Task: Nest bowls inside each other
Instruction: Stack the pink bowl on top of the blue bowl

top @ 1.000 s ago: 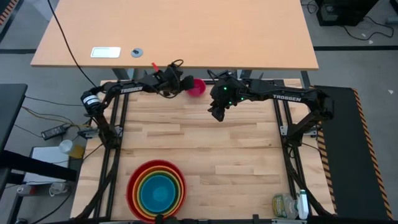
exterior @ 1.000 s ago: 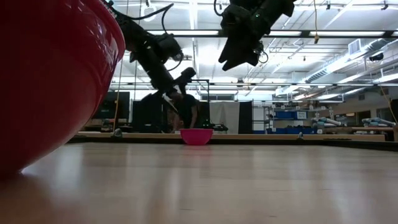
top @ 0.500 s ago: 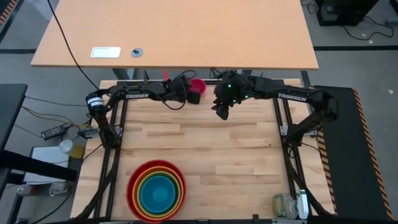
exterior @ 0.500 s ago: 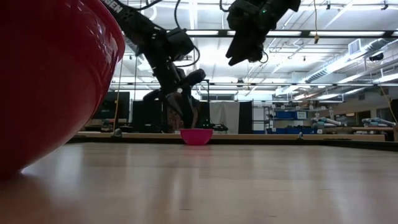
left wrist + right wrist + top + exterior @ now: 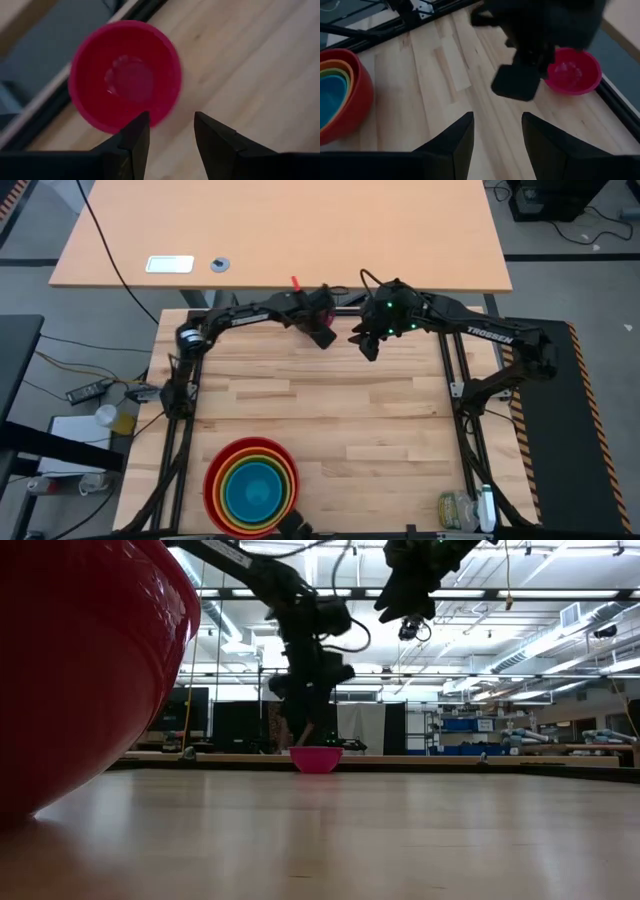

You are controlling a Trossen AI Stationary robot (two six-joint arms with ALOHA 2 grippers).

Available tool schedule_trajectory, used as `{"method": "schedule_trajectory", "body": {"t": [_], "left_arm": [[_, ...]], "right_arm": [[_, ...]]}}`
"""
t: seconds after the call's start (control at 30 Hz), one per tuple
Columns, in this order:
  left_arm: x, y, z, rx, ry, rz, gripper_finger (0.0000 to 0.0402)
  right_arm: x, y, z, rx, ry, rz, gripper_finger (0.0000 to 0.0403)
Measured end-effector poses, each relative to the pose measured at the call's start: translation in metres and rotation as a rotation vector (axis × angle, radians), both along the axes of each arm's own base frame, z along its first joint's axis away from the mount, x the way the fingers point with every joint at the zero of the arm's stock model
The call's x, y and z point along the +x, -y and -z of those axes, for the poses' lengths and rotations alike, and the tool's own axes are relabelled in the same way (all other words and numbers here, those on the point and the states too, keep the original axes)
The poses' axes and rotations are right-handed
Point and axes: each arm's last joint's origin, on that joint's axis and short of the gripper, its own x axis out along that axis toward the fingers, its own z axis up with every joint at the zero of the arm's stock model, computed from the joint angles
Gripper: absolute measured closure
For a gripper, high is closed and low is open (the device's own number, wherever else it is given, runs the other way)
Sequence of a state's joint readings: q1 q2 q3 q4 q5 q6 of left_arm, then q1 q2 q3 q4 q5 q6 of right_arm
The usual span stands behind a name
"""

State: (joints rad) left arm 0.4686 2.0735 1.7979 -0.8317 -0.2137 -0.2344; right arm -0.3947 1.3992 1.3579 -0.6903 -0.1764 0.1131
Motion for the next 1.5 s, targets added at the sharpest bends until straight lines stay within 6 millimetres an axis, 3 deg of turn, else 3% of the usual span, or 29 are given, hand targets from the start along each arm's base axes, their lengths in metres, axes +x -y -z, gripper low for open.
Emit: {"method": "schedule_trajectory", "body": {"t": [0.33, 0.6, 0.73, 1.5], "left_arm": [[0.020, -0.007, 0.016, 0.079, -0.123, 0.096, 0.0241], [0.026, 0.003, 0.033, 0.134, -0.287, 0.244, 0.0171], [0.031, 0.009, 0.039, 0.191, -0.343, 0.288, 0.0160], [0.024, -0.011, 0.051, 0.069, -0.284, 0.259, 0.0247]], "right_arm": [[-0.001, -0.003, -0.001, 0.028, 0.005, 0.022, 0.0229], [0.000, -0.004, -0.002, 0.023, 0.017, 0.010, 0.0229], [0.001, -0.004, -0.002, 0.021, 0.018, 0.008, 0.0229], [0.006, -0.016, -0.004, 0.024, 0.036, 0.005, 0.0229]]}}
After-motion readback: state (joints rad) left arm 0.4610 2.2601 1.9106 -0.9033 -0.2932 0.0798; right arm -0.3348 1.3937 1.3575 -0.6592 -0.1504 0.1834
